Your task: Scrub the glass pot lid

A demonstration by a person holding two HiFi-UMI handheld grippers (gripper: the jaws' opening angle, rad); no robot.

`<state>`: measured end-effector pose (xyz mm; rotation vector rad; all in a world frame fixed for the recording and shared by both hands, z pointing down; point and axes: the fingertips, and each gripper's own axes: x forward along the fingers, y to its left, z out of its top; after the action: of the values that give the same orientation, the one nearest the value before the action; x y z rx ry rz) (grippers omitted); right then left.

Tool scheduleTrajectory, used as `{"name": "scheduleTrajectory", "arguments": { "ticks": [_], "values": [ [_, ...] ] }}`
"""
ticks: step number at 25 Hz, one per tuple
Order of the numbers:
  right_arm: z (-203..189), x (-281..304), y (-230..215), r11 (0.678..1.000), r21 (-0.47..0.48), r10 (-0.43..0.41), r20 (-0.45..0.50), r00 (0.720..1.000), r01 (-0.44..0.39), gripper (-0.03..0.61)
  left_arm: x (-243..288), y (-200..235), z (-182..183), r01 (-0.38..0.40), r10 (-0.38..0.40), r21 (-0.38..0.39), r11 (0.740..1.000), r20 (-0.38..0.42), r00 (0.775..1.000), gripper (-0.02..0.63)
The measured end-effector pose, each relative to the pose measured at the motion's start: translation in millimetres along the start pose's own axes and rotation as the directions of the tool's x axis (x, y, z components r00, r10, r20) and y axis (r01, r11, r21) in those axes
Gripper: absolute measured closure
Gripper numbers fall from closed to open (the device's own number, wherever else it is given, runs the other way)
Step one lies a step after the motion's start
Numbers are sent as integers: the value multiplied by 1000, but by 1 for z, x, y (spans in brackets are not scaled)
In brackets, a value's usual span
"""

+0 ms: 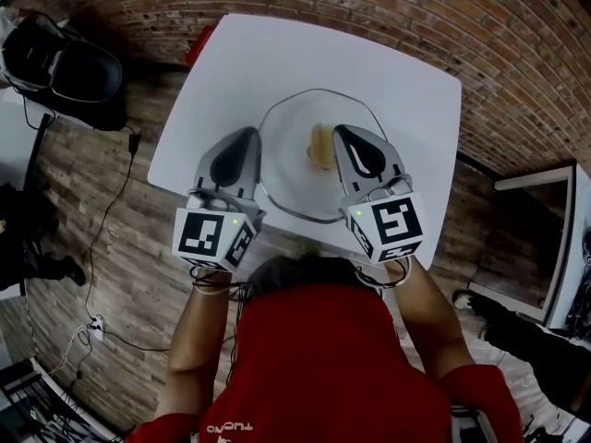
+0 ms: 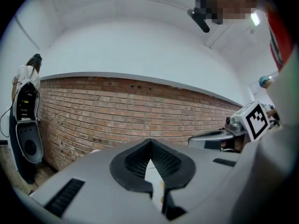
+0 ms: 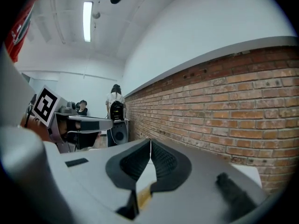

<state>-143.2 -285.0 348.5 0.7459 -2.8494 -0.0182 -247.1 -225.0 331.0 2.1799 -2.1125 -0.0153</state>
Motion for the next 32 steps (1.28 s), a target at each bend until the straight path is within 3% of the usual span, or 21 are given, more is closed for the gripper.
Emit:
{"name": "scheduleTrajectory", "arguments": {
  "ticks": [9, 15, 18, 20, 22, 28, 32],
  "values": [
    [-29, 25, -22, 996, 63, -55, -128, 990, 63, 548, 34, 25, -26, 7, -7, -2, 1000, -130, 992, 597],
    [-65, 44, -19, 988, 115, -65, -274, 960, 100, 546, 54, 47, -67, 52, -70, -73, 996, -279, 958, 595],
    [-86, 49, -15, 982, 144, -62, -351, 934, 120, 535, 62, 57, -92, 74, -121, -140, 987, -359, 926, 589],
    [-100, 53, -12, 977, 164, -59, -402, 914, 135, 440, 68, 61, -109, 102, -172, -187, 977, -412, 895, 472],
    [-114, 56, -11, 971, 176, -66, -445, 893, 159, 431, 73, 64, -126, 122, -215, -222, 967, -465, 859, 449],
    [-154, 59, -6, 953, 196, -80, -571, 817, 230, 414, 79, 74, -173, 134, -302, -311, 941, -591, 748, 426],
    [-166, 62, -7, 944, 196, -90, -619, 780, 265, 414, 80, 76, -188, 144, -349, -353, 924, -631, 692, 426]
  ]
}}
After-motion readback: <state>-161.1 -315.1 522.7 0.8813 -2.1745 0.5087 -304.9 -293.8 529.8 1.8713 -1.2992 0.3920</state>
